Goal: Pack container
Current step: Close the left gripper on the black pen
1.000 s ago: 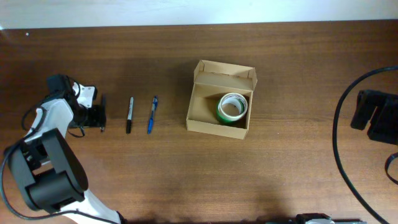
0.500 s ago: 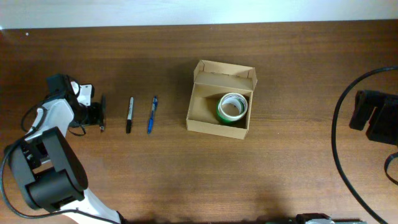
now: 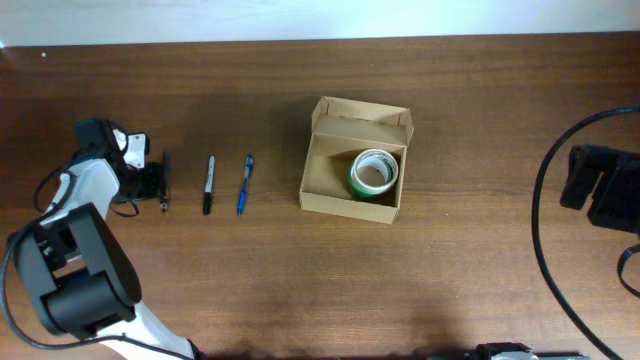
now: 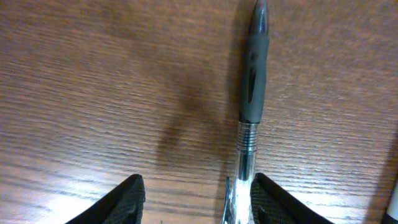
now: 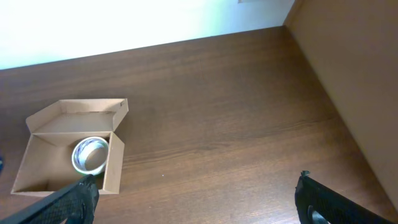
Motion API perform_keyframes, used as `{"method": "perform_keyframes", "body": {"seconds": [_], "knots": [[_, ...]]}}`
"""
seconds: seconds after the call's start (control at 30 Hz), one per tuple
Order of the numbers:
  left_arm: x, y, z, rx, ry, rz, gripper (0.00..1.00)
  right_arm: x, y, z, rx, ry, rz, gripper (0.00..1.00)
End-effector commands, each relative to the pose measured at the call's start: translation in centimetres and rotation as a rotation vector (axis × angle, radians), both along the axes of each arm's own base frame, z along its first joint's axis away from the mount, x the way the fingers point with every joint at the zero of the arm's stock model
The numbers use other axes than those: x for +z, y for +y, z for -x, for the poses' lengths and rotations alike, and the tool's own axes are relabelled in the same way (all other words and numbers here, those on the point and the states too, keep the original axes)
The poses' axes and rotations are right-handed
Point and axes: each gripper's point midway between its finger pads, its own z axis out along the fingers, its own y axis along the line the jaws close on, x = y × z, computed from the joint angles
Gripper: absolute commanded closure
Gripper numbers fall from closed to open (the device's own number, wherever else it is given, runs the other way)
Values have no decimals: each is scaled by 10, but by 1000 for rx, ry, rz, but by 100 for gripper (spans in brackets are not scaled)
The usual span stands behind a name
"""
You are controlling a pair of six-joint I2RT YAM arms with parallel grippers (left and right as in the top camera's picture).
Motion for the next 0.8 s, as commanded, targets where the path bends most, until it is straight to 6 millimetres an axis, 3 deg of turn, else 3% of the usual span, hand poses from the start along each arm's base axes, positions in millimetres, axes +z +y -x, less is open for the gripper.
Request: {"method": "perform_keyframes", "body": {"seconds": [0.0,0.33,0.37,0.43,0.63,0.77], "knots": [[-22,-11,4,-12,54,24,44,2,5,2,25,-6,-10,1],[-32,-34,-4,-74,64,20,45,2,5,2,25,-6,-10,1],[-33,-35,-4,-76,66,21,50,2,5,2,25,-6,-10,1],[-36,-36,-3,-77,73,24,71,2,5,2,25,-6,-10,1],[-37,-35,-3,-76,75,21,74,2,5,2,25,-6,-10,1],[-37,-35,-3,-76,74,21,89,2,5,2,25,-6,-10,1]]}}
